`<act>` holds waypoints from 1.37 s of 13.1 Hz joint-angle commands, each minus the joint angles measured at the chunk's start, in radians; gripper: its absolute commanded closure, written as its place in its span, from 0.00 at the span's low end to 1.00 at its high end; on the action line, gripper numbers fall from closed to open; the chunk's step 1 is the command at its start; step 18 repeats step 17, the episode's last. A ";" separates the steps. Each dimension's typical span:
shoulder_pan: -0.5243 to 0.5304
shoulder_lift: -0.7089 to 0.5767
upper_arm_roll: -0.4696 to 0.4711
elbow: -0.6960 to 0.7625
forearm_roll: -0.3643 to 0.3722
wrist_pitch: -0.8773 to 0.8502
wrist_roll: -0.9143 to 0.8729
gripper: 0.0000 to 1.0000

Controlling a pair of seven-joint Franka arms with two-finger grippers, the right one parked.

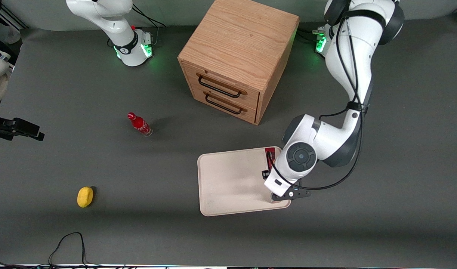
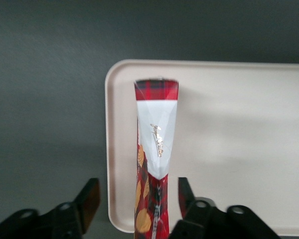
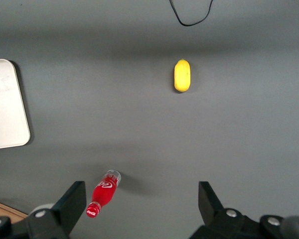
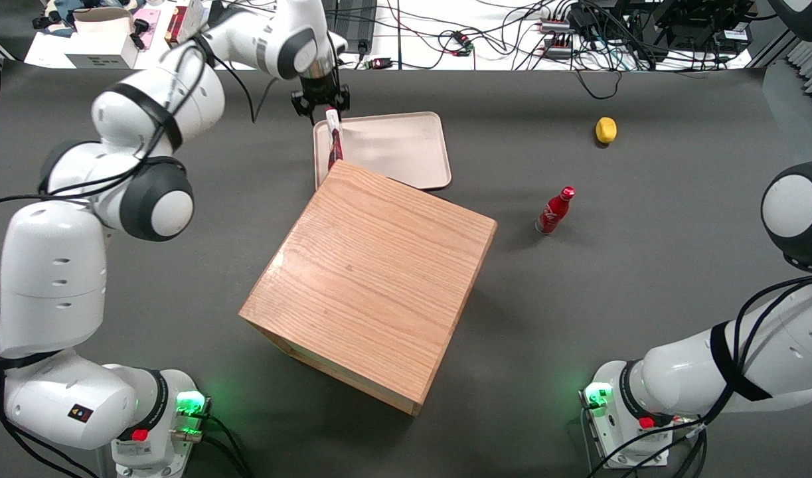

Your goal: Place red cookie box on tray

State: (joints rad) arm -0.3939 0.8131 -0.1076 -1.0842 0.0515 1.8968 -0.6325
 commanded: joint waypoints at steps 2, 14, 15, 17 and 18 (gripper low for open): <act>0.056 -0.363 0.014 -0.317 -0.070 -0.008 -0.013 0.00; 0.368 -1.038 0.006 -0.801 -0.026 -0.255 0.579 0.00; 0.375 -1.039 0.006 -0.801 -0.024 -0.255 0.603 0.00; 0.377 -1.039 0.009 -0.801 -0.024 -0.255 0.622 0.00; 0.377 -1.039 0.009 -0.801 -0.024 -0.255 0.622 0.00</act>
